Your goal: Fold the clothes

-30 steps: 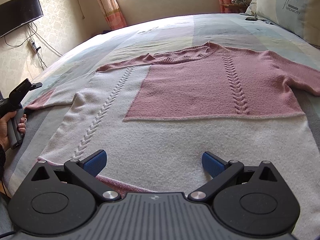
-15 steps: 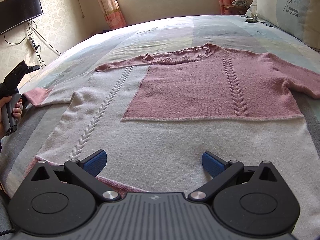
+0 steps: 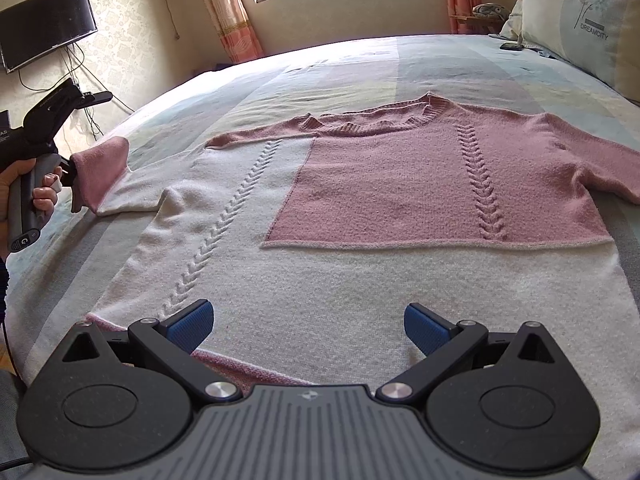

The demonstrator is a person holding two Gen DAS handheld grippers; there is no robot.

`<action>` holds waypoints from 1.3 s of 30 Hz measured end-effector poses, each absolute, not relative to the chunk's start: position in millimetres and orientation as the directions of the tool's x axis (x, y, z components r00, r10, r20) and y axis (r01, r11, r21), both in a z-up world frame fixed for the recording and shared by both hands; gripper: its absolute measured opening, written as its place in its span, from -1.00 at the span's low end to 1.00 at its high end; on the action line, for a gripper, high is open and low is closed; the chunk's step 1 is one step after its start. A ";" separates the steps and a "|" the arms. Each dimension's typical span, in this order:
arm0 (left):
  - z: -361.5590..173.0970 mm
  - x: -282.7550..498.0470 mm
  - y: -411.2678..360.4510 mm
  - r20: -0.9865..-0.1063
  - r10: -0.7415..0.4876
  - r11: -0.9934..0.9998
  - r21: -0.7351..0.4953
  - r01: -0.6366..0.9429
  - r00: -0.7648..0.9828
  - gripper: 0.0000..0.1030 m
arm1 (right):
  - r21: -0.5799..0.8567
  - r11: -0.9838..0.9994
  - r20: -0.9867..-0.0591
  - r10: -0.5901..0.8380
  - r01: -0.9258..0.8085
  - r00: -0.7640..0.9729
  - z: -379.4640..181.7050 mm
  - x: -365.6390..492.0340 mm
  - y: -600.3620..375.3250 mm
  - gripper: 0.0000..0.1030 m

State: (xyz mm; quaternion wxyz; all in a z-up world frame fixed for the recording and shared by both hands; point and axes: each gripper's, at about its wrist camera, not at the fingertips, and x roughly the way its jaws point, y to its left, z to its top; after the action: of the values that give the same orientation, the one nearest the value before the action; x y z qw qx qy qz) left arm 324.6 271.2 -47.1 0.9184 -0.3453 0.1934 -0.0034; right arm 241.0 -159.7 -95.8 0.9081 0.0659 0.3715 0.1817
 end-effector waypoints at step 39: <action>34.5 401.0 115.7 -0.393 -0.309 0.704 -0.707 -0.070 0.866 0.98 | 0.224 0.912 -0.656 0.403 -0.345 0.638 -65.2 196.4 -196.9 1.00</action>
State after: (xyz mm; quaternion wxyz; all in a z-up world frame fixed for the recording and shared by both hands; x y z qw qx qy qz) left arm 401.0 115.7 34.5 0.8886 -0.3788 0.2499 -0.0672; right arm 196.4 -196.9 -65.2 0.9043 0.0388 0.3716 0.2067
